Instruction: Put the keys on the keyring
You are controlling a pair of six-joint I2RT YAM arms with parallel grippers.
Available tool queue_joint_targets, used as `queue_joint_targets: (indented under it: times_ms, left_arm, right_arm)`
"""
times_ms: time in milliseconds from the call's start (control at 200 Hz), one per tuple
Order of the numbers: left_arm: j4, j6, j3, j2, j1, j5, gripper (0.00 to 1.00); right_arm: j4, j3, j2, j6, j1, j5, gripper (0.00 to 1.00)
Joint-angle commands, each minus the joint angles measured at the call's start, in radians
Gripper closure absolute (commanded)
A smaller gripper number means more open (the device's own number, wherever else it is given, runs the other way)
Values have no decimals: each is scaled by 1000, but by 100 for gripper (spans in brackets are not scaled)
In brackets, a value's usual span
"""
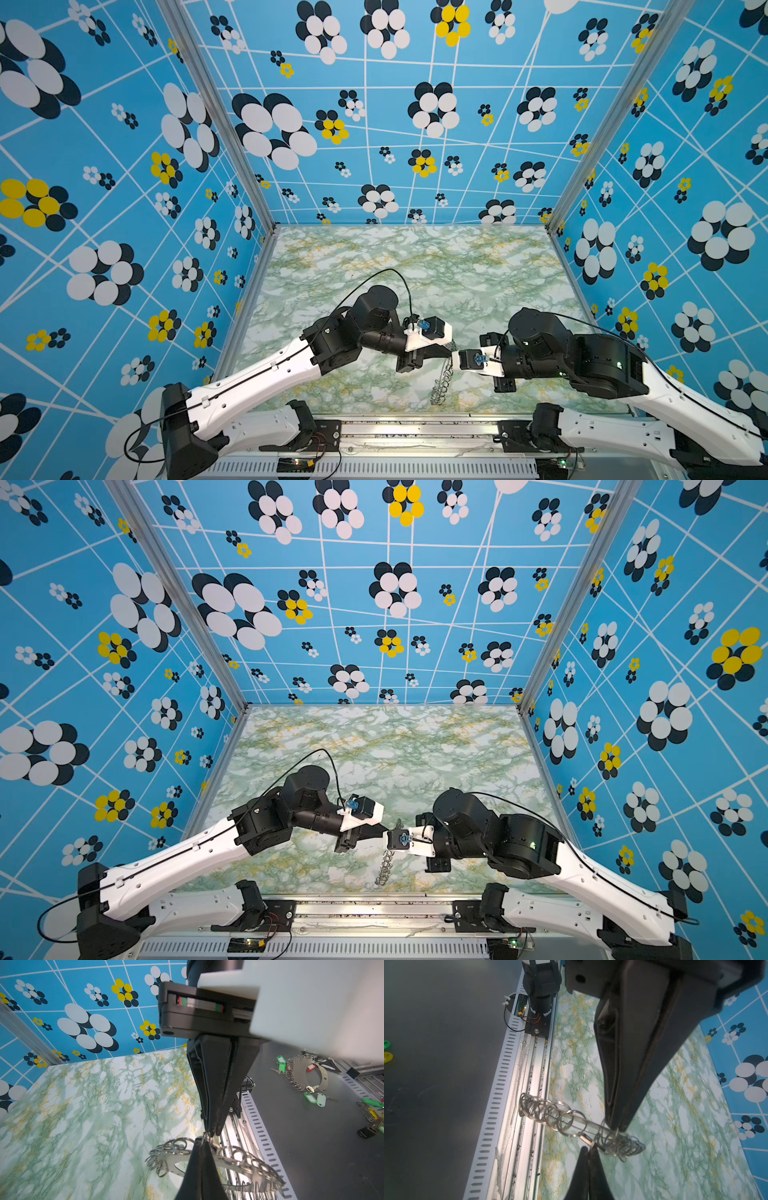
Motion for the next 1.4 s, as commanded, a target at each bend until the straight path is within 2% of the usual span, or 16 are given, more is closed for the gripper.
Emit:
queue_joint_targets:
  times_ms: [0,65,335,495,600,670,840,1000,1090,1394]
  left_arm:
    - [151,-13,22,-21,28,-25,100]
    - [168,-15,12,-24,28,-17,100]
    - [236,6,-38,-55,32,0,100]
    - [282,-7,-57,-68,63,31,100]
    - [302,-7,-72,-81,66,39,100]
    - [311,-13,-75,-82,66,51,100]
    - [355,-33,-90,-87,72,59,100]
    - [351,-11,-111,-111,74,18,100]
    - [345,7,-117,-123,76,-7,100]
    - [352,1,-118,-132,78,-5,100]
  right_arm:
    - [-55,-31,-9,-1,19,-61,100]
    - [-48,-37,-13,6,19,-55,97]
    - [97,-107,-161,124,-25,97,44]
    - [170,-117,-162,203,-164,42,32]
    - [233,-121,-157,281,-280,-27,28]
    - [276,-132,-163,327,-314,-58,23]
    - [310,-132,-146,387,-363,-185,24]
    - [342,-139,-148,395,-405,-368,33]
    - [380,-160,-160,394,-428,-448,35]
    - [508,-194,-150,451,-451,-575,46]
